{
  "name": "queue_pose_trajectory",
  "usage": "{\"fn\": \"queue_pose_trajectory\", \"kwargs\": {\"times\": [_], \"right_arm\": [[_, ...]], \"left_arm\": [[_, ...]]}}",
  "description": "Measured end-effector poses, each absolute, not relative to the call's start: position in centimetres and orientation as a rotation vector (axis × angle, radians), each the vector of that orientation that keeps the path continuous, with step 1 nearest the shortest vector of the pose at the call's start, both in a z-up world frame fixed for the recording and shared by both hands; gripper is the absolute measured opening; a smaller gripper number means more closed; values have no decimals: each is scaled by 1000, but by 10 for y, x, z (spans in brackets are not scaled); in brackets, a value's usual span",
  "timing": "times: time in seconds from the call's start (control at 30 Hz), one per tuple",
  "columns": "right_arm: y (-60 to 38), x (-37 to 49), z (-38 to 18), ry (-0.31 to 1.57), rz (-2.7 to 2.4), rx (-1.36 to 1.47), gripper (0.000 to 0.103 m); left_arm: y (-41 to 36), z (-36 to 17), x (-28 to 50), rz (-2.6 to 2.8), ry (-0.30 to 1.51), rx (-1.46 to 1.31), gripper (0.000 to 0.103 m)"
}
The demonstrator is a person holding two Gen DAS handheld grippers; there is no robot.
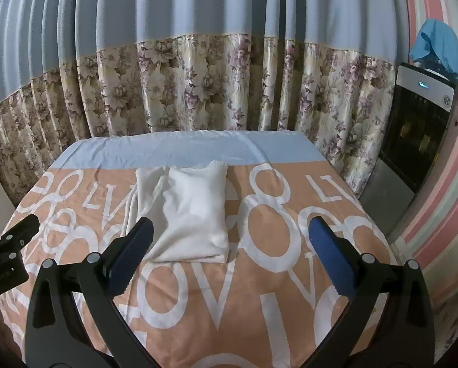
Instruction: Fold small clothes
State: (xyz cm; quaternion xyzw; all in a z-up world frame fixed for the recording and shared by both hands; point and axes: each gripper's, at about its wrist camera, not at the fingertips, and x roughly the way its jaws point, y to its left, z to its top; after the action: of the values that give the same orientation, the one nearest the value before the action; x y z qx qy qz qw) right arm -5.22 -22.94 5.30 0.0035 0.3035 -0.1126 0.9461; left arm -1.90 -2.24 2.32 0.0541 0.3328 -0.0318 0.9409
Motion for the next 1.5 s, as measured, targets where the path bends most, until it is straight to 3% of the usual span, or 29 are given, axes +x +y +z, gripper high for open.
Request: {"fn": "queue_pose_trajectory", "kwargs": {"times": [1.5], "right_arm": [[-229, -52, 51, 615, -228, 6, 100]], "left_arm": [[-23, 19, -15, -61, 688, 106, 101]]}}
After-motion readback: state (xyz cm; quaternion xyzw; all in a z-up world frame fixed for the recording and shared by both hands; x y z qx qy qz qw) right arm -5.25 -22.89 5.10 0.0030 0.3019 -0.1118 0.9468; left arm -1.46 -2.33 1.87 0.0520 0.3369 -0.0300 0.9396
